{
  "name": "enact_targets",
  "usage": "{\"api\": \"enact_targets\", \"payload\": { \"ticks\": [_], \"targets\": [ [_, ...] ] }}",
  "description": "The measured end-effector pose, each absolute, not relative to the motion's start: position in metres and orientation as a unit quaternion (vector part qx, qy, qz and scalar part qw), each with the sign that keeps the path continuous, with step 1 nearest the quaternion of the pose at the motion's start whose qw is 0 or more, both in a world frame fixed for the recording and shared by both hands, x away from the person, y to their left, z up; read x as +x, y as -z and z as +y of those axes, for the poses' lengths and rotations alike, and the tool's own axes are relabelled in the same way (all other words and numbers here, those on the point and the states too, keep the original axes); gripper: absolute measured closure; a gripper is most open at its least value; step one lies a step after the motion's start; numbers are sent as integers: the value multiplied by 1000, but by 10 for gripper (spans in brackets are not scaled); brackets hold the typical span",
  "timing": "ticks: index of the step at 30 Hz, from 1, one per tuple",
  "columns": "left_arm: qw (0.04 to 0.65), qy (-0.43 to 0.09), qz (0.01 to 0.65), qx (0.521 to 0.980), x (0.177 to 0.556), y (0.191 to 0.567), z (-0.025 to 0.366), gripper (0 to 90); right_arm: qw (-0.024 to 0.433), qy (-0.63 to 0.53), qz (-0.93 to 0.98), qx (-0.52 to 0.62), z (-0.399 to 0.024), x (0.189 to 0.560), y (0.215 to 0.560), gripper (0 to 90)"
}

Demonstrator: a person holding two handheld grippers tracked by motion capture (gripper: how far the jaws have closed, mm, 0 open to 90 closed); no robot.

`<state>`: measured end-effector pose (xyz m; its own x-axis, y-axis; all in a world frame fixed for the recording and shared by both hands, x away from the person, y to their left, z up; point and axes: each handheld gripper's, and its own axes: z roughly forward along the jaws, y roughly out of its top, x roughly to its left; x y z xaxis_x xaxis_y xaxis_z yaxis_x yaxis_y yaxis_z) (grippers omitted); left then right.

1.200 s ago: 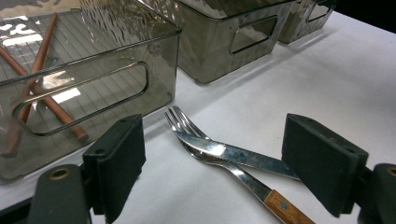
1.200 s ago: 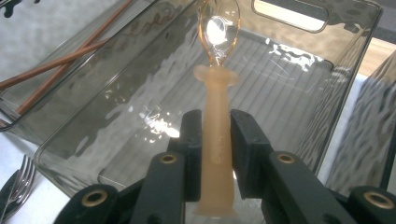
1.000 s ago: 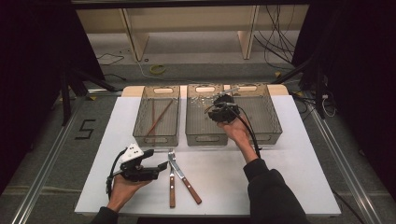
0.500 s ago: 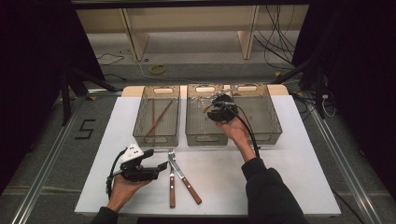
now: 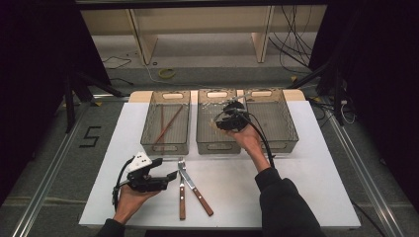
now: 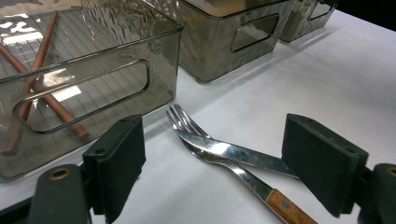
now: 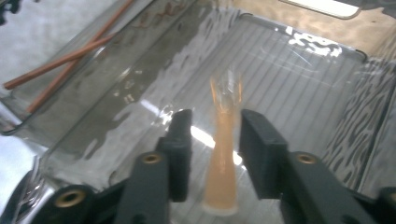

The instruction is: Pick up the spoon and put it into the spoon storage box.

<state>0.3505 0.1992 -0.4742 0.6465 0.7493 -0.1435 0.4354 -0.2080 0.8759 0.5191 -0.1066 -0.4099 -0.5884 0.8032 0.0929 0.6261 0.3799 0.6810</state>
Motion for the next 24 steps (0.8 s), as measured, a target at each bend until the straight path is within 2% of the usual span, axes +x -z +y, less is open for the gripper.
{"api": "enact_targets", "payload": {
  "ticks": [5, 12, 24],
  "targets": [
    [492, -159, 387, 764, 351, 474, 198, 206, 127, -369, 817, 424, -115, 512, 399, 519],
    [482, -149, 363, 784, 350, 469, 192, 205, 125, -388, 826, 389, -132, 483, 384, 462],
    [413, -143, 263, 860, 348, 451, 164, 212, 118, -410, 832, 353, -167, 424, 386, 397]
  ]
}}
